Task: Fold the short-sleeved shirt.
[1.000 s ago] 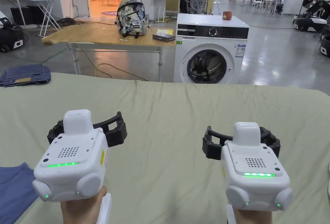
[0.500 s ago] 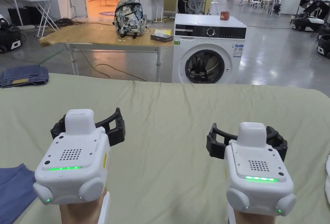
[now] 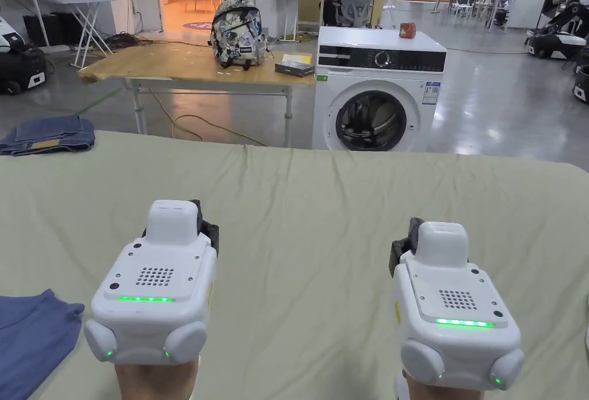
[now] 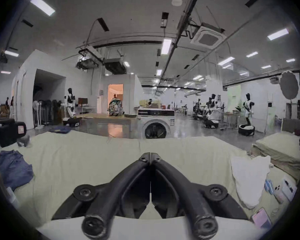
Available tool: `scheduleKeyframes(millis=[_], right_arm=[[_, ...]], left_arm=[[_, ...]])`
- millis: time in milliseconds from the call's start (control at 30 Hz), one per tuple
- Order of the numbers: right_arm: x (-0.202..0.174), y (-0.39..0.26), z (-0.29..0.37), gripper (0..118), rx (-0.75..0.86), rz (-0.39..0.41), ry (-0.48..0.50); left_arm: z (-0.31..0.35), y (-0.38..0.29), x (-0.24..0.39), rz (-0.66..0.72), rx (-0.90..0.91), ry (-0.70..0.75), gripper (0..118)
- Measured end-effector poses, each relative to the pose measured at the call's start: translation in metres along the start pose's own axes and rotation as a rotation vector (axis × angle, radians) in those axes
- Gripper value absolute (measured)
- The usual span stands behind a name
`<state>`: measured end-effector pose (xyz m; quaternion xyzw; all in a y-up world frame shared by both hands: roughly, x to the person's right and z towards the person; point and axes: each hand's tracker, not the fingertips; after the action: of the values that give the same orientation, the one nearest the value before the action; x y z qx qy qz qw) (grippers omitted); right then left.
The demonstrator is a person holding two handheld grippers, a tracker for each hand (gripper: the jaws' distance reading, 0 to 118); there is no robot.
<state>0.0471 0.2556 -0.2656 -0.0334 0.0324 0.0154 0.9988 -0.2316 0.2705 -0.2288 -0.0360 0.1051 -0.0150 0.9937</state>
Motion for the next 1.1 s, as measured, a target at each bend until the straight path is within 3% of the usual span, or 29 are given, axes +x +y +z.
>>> scheduleKeyframes(millis=[67, 267, 700, 1000, 1100], right_arm=[[-0.005, 0.001, 0.001, 0, 0.001, 0.053, -0.020], [-0.007, 0.001, 0.000, 0, -0.028, 0.026, 0.031], [-0.055, -0.014, -0.010, 0, -0.098, 0.027, 0.157], [-0.076, -0.019, -0.014, 0, -0.137, 0.080, 0.198], [-0.075, -0.021, -0.012, 0, -0.144, 0.097, 0.200]], left_arm=[[-0.002, 0.000, -0.005, 0.014, -0.026, 0.017, 0], [-0.001, -0.013, -0.052, 0.041, -0.192, 0.010, 0], [0.044, -0.050, -0.253, 0.046, -0.447, 0.253, 0], [0.003, -0.084, -0.366, 0.109, -0.813, 0.207, 0], [-0.002, -0.091, -0.386, 0.188, -0.902, 0.165, 0]])
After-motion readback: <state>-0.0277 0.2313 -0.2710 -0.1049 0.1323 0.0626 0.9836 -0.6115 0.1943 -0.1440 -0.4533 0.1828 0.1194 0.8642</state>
